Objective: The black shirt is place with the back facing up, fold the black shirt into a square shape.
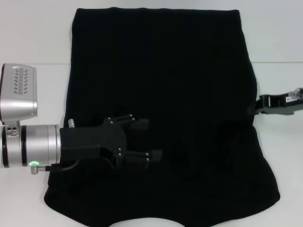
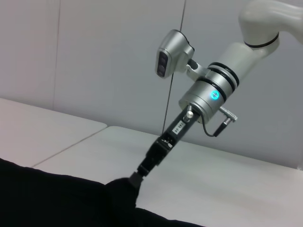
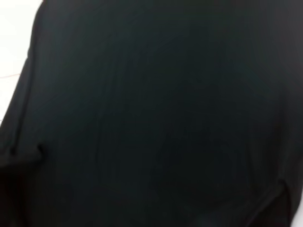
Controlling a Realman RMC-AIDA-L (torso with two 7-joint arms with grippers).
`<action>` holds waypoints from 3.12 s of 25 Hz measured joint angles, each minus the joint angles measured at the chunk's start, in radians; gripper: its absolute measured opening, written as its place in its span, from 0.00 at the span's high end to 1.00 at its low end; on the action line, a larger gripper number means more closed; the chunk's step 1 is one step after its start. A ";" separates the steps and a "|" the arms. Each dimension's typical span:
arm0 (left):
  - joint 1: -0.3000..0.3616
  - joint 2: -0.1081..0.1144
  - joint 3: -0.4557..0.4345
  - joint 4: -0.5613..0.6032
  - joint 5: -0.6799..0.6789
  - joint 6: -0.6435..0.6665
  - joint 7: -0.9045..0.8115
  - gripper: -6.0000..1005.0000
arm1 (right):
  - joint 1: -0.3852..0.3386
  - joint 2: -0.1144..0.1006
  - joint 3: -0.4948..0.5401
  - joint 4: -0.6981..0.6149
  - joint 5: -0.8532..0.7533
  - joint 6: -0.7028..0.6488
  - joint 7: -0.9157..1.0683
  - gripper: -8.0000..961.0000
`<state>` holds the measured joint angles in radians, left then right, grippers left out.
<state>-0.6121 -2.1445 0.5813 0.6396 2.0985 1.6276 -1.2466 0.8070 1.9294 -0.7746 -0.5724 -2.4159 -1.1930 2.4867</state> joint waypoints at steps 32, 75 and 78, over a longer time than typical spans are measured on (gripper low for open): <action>0.007 0.005 -0.011 0.000 0.005 -0.015 -0.002 0.13 | 0.045 0.077 -0.010 0.012 0.048 0.023 -0.100 0.32; 0.258 0.024 -0.317 0.297 0.261 0.070 -0.220 0.14 | -0.053 0.114 -0.004 0.055 0.319 -0.182 -0.580 0.24; 0.266 0.023 -0.317 0.311 0.290 0.093 -0.246 0.14 | -0.039 0.127 -0.007 0.056 0.319 -0.197 -0.605 0.24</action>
<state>-0.3458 -2.1213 0.2642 0.9504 2.3882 1.7205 -1.4926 0.7679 2.0563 -0.7815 -0.5168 -2.0965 -1.3900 1.8815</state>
